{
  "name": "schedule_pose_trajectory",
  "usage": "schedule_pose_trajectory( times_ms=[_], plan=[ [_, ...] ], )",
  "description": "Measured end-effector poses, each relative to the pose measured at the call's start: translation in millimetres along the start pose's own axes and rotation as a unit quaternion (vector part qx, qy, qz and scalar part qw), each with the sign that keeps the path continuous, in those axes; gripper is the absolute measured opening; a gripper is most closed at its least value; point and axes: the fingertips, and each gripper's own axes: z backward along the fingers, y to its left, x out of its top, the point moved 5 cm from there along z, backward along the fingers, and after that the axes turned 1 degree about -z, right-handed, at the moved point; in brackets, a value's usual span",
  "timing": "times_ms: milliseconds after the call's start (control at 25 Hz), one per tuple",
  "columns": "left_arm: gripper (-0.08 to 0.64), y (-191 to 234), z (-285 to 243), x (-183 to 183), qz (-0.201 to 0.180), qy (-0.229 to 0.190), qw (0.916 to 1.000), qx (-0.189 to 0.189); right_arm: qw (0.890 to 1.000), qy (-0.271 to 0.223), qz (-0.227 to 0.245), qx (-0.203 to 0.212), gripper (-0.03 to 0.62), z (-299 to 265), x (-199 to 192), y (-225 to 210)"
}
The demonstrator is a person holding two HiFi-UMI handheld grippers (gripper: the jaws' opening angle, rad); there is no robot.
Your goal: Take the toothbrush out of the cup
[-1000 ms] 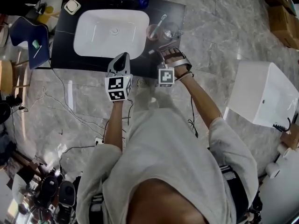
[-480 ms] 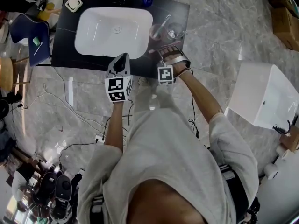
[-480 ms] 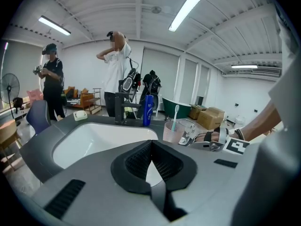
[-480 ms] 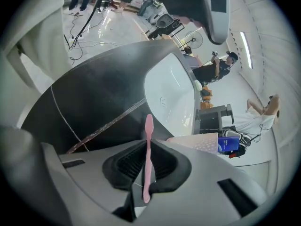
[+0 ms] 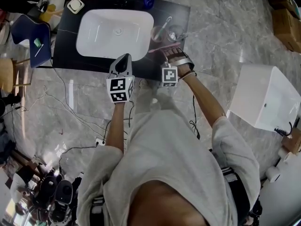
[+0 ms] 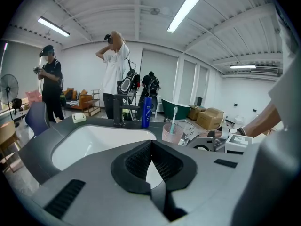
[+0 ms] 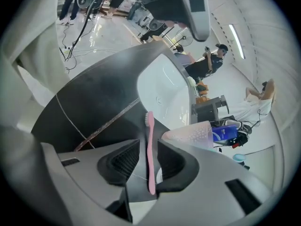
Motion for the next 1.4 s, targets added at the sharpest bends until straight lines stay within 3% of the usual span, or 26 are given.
schedule_pose_trajectory(
  times_ms=[320, 480, 680, 840, 960, 1160, 1280, 1400],
  plan=[
    [0.026, -4, -4, 12, -0.010, -0.012, 0.9998, -0.012, 0.993, -0.017, -0.098, -0.063, 0.055, 30, -2, -29],
    [0.026, -8, -8, 22, -0.019, -0.020, 0.9995, -0.017, 0.990, -0.025, -0.104, -0.089, 0.017, 44, -1, -41],
    [0.026, -15, -9, 33, -0.028, -0.028, 0.9989, -0.022, 0.988, -0.031, -0.119, -0.096, 0.014, 55, -4, -43],
    [0.026, -20, -10, 41, -0.034, -0.035, 0.9985, -0.025, 0.972, -0.043, -0.207, -0.103, 0.014, 64, -11, -56],
    [0.026, -23, -10, 45, -0.036, -0.039, 0.9982, -0.026, 0.937, -0.062, -0.328, -0.105, 0.014, 73, -18, -71],
    [0.026, -27, -10, 53, -0.042, -0.044, 0.9978, -0.026, 0.861, -0.100, -0.491, -0.089, 0.014, 81, -29, -90],
    [0.026, -26, -11, 57, -0.042, -0.047, 0.9977, -0.025, 0.793, -0.128, -0.591, -0.075, 0.014, 82, -38, -97],
    [0.026, -26, -10, 57, -0.040, -0.046, 0.9979, -0.023, 0.701, -0.171, -0.689, -0.066, 0.014, 82, -51, -103]
  ],
)
